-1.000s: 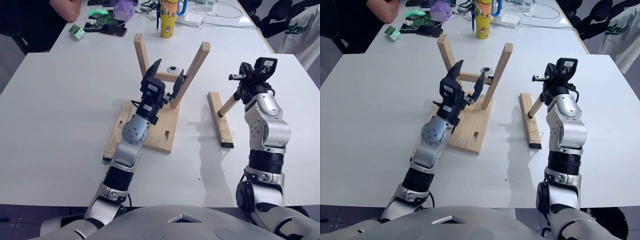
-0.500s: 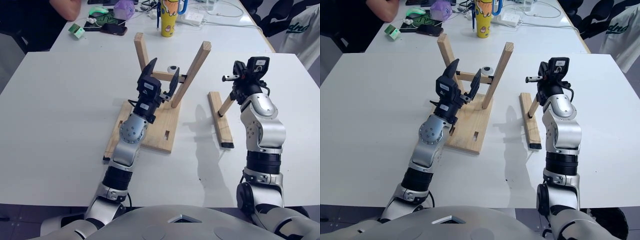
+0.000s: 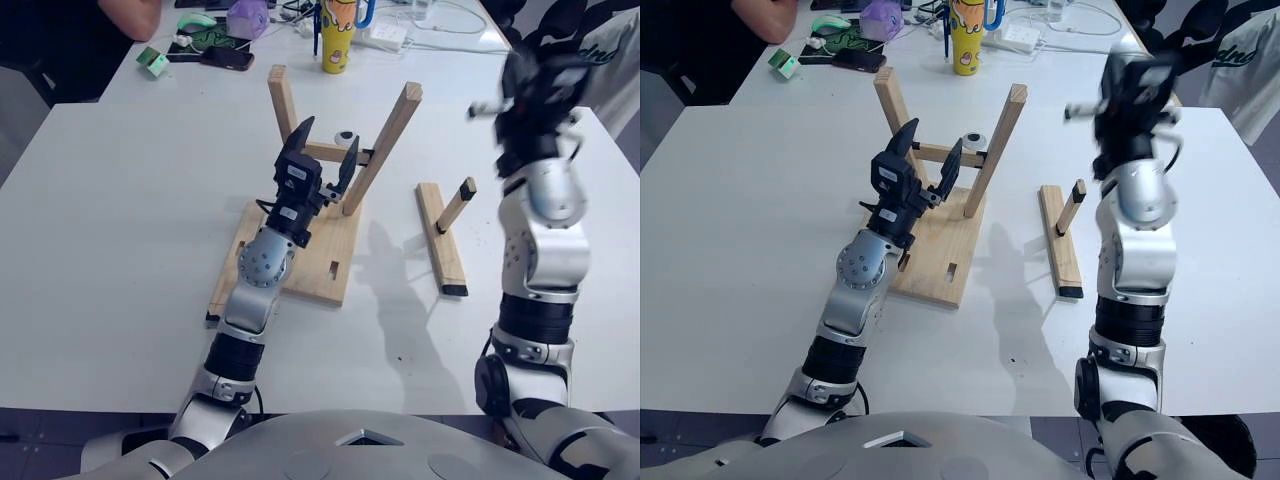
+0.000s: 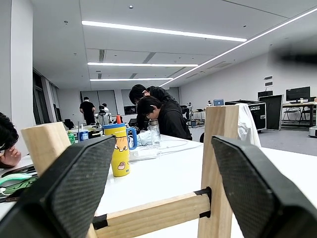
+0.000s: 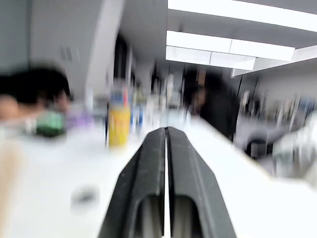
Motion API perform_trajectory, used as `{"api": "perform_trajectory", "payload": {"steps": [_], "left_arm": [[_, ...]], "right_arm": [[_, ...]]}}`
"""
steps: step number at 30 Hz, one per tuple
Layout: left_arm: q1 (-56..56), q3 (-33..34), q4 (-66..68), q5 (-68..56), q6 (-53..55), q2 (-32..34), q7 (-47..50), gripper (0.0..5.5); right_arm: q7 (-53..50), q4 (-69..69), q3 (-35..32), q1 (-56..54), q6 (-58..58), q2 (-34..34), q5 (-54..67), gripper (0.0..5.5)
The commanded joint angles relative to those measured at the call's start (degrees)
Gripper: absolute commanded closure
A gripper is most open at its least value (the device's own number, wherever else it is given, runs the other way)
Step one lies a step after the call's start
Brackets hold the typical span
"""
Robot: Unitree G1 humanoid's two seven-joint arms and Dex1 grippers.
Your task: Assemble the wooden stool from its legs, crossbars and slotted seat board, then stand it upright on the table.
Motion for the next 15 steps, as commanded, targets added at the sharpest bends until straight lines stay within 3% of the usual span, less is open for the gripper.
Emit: {"api": "perform_trajectory", "payload": {"steps": [1,8,15], "left_arm": [[0.22,0.68,-1.72,-0.75,1.27,0.34,-0.71,1.92],[0.55,0.76,-2.27,-0.6,1.79,0.44,-0.89,1.92],[1.85,0.24,-2.18,-0.27,1.7,0.66,-1.04,1.92]], "right_arm": [[2.21,4.83,2.1,5.16,14.39,1.06,2.28,5.48],[-0.56,2.27,-0.01,4.35,11.38,0.2,0.85,5.48],[0.52,-7.65,-4.8,1.58,-7.65,0.24,2.75,5.48]]}}
